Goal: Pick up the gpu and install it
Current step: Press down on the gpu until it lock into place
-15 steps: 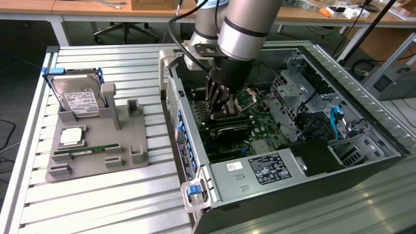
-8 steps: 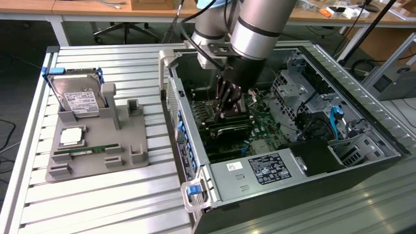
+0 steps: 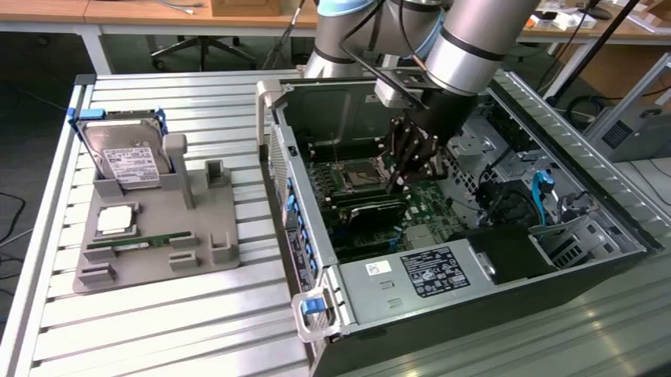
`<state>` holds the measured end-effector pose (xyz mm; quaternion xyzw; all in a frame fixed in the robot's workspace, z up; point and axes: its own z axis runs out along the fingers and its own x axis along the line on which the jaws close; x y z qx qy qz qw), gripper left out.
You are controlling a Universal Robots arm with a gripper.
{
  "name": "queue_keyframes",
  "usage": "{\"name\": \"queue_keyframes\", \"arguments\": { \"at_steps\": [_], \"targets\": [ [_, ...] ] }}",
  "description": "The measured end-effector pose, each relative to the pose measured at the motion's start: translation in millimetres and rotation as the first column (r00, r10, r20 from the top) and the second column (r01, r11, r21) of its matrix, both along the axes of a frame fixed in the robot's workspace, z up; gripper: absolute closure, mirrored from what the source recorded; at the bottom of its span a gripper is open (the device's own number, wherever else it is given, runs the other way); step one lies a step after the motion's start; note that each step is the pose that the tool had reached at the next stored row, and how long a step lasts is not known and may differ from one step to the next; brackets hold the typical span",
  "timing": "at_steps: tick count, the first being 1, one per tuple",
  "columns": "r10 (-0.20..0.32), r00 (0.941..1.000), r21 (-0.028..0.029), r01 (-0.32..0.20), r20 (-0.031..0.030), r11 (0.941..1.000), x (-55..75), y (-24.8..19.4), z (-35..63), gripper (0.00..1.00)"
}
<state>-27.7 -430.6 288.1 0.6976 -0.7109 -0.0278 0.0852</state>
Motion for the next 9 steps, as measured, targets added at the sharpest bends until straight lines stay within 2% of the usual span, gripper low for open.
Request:
{"name": "queue_keyframes", "arguments": {
  "at_steps": [2,9],
  "targets": [
    [0.0,1.0,-0.0001,0.0,-0.0014,1.0,5.5,0.1,0.0,0.89],
    [0.0,1.0,-0.0001,0.0,-0.0015,1.0,5.7,0.1,0.0,0.89]
  ]
}}
